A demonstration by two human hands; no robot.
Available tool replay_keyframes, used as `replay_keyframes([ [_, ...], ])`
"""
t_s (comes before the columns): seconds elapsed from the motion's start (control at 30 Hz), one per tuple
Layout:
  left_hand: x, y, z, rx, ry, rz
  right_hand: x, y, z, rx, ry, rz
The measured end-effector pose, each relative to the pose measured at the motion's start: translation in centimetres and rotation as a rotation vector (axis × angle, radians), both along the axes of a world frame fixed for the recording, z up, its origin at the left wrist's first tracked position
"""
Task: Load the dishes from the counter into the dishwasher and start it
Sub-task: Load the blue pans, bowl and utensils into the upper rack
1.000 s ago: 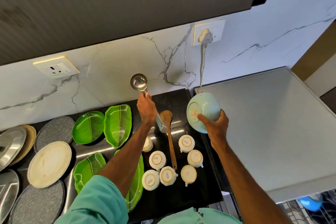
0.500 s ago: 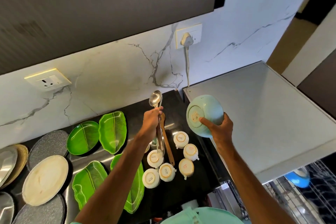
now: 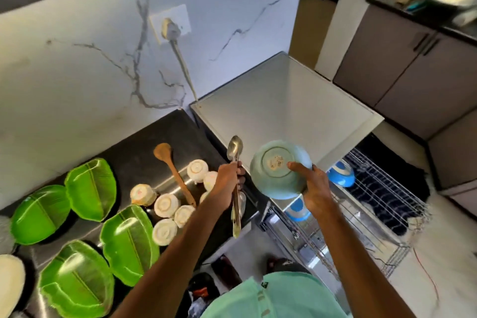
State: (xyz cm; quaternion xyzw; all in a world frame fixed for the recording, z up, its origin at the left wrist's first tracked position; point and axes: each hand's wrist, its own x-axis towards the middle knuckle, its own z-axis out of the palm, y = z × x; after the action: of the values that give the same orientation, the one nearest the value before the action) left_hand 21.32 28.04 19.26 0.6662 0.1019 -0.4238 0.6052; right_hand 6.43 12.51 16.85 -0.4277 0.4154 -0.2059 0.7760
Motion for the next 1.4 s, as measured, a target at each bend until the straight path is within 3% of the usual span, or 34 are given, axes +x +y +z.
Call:
replay_keyframes([
  [0.13, -4.9, -2.6, -1.2, 0.068, 0.006, -0.02, -4.4, -2.3, -0.6, 0.165, -0.036, 0.014],
  [0.43, -17.6, -11.5, -2.9, 0.23, -0.089, -0.086, -17.7, -11.5, -4.1, 0.28, 0.013, 0.048],
  [0.63, -24.2, -17.7, -6.5, 0.193, 0.007, -0.233, -24.8, -17.7, -6.1, 0.389, 0.065, 0.075],
  [0.8, -25.3, -22.6, -9.5, 0.224, -0.072, -0.329, -28.0, -22.4, -9.3, 0.381, 0.316, 0.224],
  [0.97, -23.5, -27.9, -14.1, 0.242, -0.147, -0.494, -27.7, -26.1, -13.8, 0.274, 0.265, 0.146],
  [1.4, -23.9, -37.8, -31.4, 0.087, -0.113, -0.494, -25.9, -34.9, -33.1, 0.42, 0.272, -0.129],
])
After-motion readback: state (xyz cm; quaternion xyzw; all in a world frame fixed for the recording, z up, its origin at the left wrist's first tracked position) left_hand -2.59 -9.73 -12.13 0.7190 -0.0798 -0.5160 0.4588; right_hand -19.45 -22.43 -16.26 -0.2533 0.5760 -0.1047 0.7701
